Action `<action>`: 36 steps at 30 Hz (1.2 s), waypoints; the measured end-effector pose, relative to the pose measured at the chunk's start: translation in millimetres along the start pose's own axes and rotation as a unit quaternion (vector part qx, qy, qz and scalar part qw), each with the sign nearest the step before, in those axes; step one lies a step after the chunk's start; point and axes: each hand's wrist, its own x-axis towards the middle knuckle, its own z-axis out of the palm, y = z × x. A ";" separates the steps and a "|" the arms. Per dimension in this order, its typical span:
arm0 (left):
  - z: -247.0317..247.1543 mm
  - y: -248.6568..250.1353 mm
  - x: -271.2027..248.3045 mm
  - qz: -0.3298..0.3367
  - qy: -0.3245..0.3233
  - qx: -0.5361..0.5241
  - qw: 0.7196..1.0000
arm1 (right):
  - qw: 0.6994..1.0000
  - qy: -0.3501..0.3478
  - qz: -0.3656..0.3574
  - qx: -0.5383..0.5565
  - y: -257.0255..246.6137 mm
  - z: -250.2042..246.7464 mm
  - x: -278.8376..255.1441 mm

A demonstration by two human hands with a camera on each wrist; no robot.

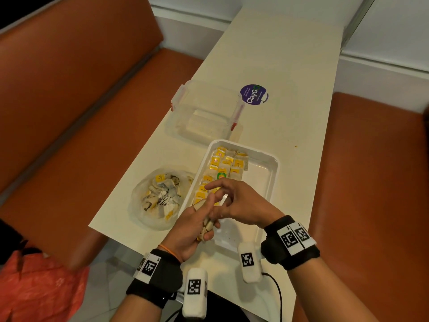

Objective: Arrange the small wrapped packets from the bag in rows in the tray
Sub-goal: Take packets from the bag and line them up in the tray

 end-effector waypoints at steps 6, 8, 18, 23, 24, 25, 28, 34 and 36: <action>-3.8 -3.5 2.3 -0.005 -0.008 -0.012 1.000 | 0.999 -0.032 0.003 0.025 -1.7 1.5 0.0; -6.2 -6.4 2.5 0.006 0.006 -0.018 1.000 | 0.998 -0.024 0.012 0.059 -1.2 1.0 -0.2; -16.4 -10.4 -2.0 -0.008 0.045 -0.097 0.994 | 0.961 0.009 0.061 0.270 8.0 -12.6 -0.5; -22.2 -13.3 1.4 -0.028 0.033 -0.139 0.989 | 0.964 -0.027 0.062 0.258 4.7 -16.8 -1.3; -22.3 -13.1 1.5 -0.031 0.025 -0.142 0.989 | 0.966 -0.045 0.062 0.247 3.2 -17.6 -2.1; -22.1 -12.1 1.1 -0.034 0.017 -0.139 0.990 | 0.969 -0.062 0.063 0.230 1.5 -18.3 -2.7; -22.5 -10.2 -0.3 -0.039 -0.008 -0.097 0.995 | 0.979 -0.090 0.072 0.167 -4.0 -20.7 -3.5; -24.0 -8.6 -4.6 -0.066 -0.055 -0.043 0.995 | 0.990 -0.115 0.075 0.021 -20.1 -25.9 -5.5; -23.1 -7.6 -7.0 -0.085 -0.091 -0.035 0.992 | 0.988 -0.134 0.075 -0.016 -26.8 -26.7 -6.6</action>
